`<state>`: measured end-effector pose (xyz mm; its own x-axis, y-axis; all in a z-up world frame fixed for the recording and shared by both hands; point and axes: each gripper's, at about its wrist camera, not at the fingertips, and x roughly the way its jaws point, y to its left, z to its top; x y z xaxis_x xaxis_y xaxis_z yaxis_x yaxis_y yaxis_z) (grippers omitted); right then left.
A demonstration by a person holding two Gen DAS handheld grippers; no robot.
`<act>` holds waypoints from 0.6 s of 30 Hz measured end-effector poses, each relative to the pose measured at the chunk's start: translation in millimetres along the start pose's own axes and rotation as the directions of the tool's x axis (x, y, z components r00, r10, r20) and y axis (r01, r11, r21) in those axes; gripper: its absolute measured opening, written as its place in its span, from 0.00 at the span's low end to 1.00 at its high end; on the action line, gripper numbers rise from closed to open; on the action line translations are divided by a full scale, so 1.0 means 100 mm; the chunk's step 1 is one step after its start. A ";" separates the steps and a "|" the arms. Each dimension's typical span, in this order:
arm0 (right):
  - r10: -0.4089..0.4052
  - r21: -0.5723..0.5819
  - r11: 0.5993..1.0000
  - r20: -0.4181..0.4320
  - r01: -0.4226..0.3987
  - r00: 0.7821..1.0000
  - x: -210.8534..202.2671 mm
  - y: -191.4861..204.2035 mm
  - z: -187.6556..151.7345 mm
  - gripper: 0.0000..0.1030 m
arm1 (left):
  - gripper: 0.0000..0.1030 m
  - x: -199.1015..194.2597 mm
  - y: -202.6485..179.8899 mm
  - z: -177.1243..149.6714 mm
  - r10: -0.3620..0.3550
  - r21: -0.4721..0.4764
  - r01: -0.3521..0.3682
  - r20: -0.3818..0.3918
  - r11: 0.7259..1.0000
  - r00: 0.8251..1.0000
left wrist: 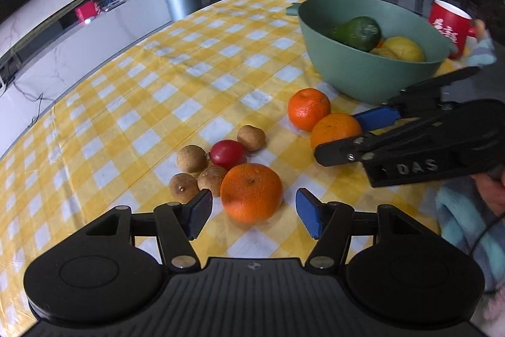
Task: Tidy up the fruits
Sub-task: 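Grasp a mandarin with the left gripper while the right grasps another mandarin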
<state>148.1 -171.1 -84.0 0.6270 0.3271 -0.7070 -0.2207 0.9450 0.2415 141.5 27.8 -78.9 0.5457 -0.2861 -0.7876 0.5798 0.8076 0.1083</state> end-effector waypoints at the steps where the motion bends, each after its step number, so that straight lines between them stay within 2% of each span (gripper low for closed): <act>1: 0.001 0.007 1.000 0.000 -0.001 1.000 0.00 -0.01 0.00 0.41 | 0.70 0.02 0.00 0.01 0.002 -0.008 -0.002 -0.002 1.000 1.000; 4: 0.008 0.023 1.000 -0.005 -0.007 1.000 0.01 -0.04 0.01 0.41 | 0.68 0.10 -0.02 0.04 0.008 -0.027 -0.009 -0.027 1.000 1.000; 10: 0.028 0.036 0.999 -0.012 -0.028 1.000 0.01 -0.07 0.01 0.41 | 0.58 0.19 -0.02 0.03 0.048 -0.065 -0.052 -0.066 0.997 0.997; 13: 0.031 0.033 0.999 -0.015 -0.030 0.999 0.01 -0.06 0.01 0.41 | 0.53 0.18 -0.03 0.03 0.045 -0.095 -0.051 -0.068 0.994 0.997; 18: 0.041 0.028 0.999 -0.017 -0.040 0.999 -0.01 -0.06 0.00 0.41 | 0.51 0.17 -0.08 0.06 0.065 -0.117 -0.076 -0.090 0.990 0.994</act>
<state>149.3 -177.3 -84.6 0.6045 0.3652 -0.7080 -0.2246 0.9308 0.2883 149.6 12.8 -89.2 0.5257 -0.1853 -0.8303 0.4619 0.8818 0.0957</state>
